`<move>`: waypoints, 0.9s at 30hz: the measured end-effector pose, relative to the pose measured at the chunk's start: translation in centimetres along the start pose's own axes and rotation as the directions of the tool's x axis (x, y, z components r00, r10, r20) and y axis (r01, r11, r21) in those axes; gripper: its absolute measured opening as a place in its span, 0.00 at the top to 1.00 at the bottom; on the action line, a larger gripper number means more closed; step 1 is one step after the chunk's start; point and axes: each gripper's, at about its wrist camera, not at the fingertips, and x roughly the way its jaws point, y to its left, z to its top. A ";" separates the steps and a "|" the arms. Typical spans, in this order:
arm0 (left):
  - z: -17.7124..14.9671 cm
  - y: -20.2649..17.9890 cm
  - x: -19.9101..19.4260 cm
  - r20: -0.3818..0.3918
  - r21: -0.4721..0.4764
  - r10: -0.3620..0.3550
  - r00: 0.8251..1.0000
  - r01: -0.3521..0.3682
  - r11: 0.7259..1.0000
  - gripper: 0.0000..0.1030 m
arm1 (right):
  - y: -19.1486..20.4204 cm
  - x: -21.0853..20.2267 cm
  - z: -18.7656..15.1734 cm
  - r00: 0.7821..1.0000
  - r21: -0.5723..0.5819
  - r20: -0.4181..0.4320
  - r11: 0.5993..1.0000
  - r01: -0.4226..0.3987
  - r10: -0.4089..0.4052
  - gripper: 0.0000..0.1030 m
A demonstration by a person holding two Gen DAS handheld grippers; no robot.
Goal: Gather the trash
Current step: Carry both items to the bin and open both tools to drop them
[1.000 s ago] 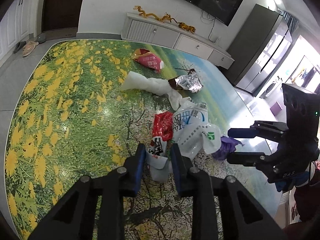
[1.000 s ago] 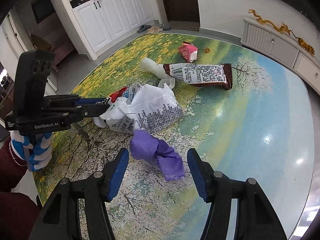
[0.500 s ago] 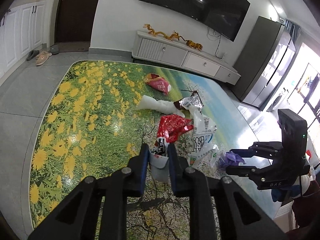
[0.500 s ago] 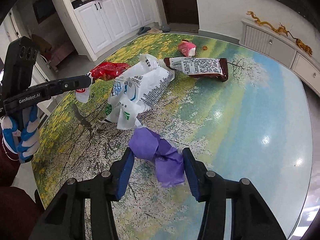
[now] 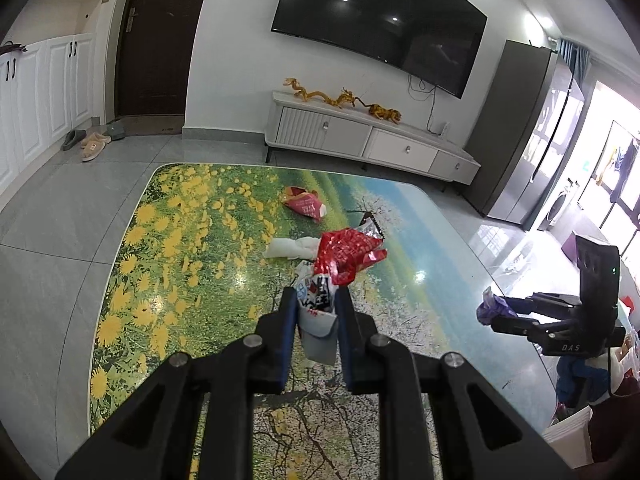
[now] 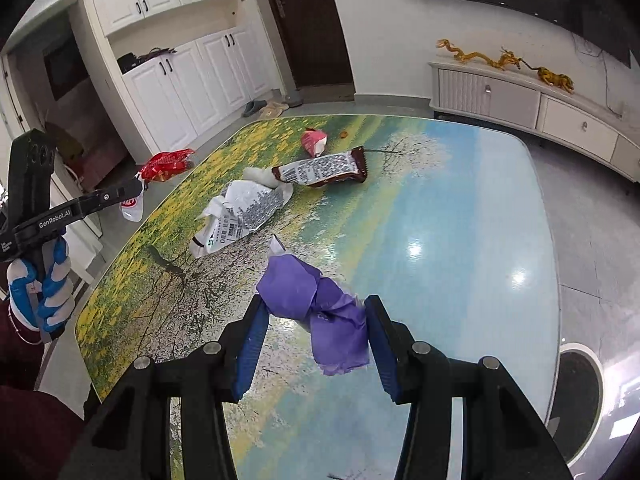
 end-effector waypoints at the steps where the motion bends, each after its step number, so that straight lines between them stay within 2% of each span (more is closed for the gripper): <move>1: 0.1 -0.3 -0.1 0.002 0.005 0.000 1.000 0.000 1.000 0.83 | -0.6 -0.8 -0.2 1.000 0.014 0.017 1.000 0.009 -0.009 0.55; 6: 0.9 -2.3 0.1 -0.001 0.026 0.000 1.000 0.000 1.000 0.83 | -3.8 -4.4 -1.1 0.994 0.086 0.091 0.995 0.047 -0.055 0.55; 10: 2.0 -5.2 1.3 -0.017 0.065 -0.032 0.999 0.033 0.997 0.83 | -7.1 -6.8 -2.2 0.985 0.156 0.139 0.985 0.079 -0.101 0.55; 13: 2.9 -8.9 3.1 -0.048 0.124 -0.072 0.996 0.078 0.989 0.83 | -10.1 -8.5 -3.5 0.975 0.218 0.159 0.969 0.117 -0.153 0.55; 16: 3.4 -13.5 5.7 -0.093 0.204 -0.118 0.989 0.135 0.970 0.83 | -13.6 -10.1 -5.4 0.964 0.293 0.157 0.942 0.163 -0.216 0.55; 21: 3.4 -22.3 10.9 -0.189 0.312 -0.193 0.963 0.246 0.918 0.83 | -18.9 -11.9 -8.6 0.942 0.403 0.115 0.882 0.246 -0.315 0.54; 27: 3.2 -32.4 17.6 -0.301 0.339 -0.268 0.915 0.365 0.867 0.82 | -25.0 -12.7 -11.4 0.918 0.512 0.068 0.803 0.304 -0.391 0.54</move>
